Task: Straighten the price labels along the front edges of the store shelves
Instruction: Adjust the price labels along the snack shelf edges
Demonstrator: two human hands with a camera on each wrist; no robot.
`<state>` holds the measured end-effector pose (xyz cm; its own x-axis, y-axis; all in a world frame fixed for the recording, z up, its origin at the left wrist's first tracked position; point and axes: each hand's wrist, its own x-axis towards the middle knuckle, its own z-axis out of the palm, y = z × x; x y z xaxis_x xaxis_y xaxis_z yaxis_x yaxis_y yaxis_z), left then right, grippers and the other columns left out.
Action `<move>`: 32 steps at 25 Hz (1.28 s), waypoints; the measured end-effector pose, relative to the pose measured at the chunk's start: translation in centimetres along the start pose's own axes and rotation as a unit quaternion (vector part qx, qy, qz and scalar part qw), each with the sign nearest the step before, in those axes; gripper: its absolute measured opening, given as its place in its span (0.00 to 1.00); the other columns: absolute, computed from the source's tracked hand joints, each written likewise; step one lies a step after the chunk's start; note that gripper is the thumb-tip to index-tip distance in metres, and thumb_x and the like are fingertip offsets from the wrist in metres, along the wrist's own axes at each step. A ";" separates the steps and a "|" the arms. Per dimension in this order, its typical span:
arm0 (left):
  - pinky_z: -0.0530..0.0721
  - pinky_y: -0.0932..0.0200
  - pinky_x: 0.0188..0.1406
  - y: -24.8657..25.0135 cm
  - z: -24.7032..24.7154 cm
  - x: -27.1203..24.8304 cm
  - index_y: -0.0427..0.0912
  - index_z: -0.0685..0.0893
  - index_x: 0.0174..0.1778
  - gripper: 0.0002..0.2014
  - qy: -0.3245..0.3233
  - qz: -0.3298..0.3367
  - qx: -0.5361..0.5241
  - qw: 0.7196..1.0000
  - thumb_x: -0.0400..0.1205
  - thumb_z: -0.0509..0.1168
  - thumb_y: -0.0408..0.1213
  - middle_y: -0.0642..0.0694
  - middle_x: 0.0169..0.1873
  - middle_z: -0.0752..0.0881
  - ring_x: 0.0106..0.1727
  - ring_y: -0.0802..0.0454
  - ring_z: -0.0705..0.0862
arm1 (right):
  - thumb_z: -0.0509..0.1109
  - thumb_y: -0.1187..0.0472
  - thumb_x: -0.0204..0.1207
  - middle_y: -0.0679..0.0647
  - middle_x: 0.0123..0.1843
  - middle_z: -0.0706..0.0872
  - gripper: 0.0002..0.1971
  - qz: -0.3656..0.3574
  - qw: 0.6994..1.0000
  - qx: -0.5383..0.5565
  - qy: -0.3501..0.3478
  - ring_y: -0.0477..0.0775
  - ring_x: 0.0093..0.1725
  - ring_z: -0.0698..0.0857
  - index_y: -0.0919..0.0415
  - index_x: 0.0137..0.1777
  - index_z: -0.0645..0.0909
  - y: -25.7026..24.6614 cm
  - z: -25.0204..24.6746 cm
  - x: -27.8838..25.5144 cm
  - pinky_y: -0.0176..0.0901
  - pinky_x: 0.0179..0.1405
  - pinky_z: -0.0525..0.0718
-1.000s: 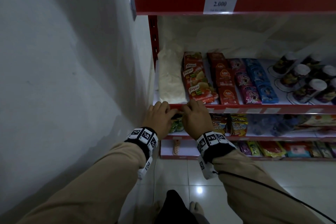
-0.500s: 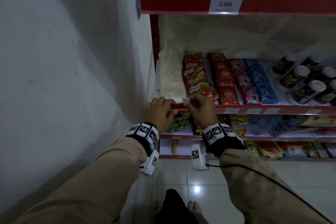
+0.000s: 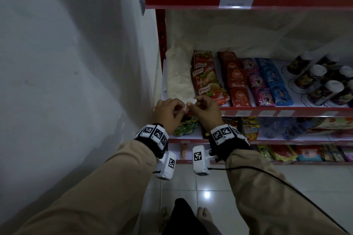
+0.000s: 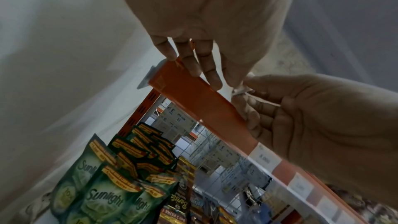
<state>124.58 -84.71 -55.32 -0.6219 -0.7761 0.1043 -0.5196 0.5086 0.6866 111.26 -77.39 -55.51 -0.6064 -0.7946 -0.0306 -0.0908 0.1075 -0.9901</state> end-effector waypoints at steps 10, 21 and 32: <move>0.75 0.40 0.57 0.2 -1.0 -0.2 0.46 0.83 0.47 0.07 -0.038 0.011 -0.009 0.999 0.82 0.65 0.45 0.52 0.40 0.83 0.54 0.43 0.76 | 0.77 0.70 0.70 0.56 0.47 0.88 0.10 -0.120 0.984 -0.112 -0.071 0.53 0.47 0.87 0.66 0.50 0.85 0.0 -1.4 0.6 0.39 0.51 0.85; 0.75 0.39 0.57 -0.5 -1.0 -0.1 0.50 0.85 0.50 0.09 -0.057 0.038 -0.016 0.998 0.83 0.63 0.49 0.51 0.44 0.85 0.51 0.47 0.73 | 0.77 0.61 0.73 0.64 0.38 0.88 0.09 -0.074 0.987 -0.131 -0.064 0.57 0.38 0.85 0.68 0.45 0.86 0.5 -1.5 0.7 0.49 0.40 0.84; 0.84 0.53 0.49 -1.5 -1.1 0.2 0.45 0.89 0.45 0.07 -0.016 0.030 -0.082 0.996 0.79 0.69 0.44 0.48 0.39 0.87 0.47 0.50 0.81 | 0.77 0.59 0.73 0.54 0.39 0.89 0.09 -0.078 0.975 -0.204 -0.052 0.48 0.37 0.86 0.63 0.49 0.85 0.7 -1.6 0.2 0.32 0.36 0.82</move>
<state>125.89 -86.03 -55.54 -0.6682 -0.7330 0.1271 -0.3803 0.4834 0.7884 109.81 -76.50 -55.95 -0.4790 -0.8741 0.0804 -0.4940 0.1927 -0.8478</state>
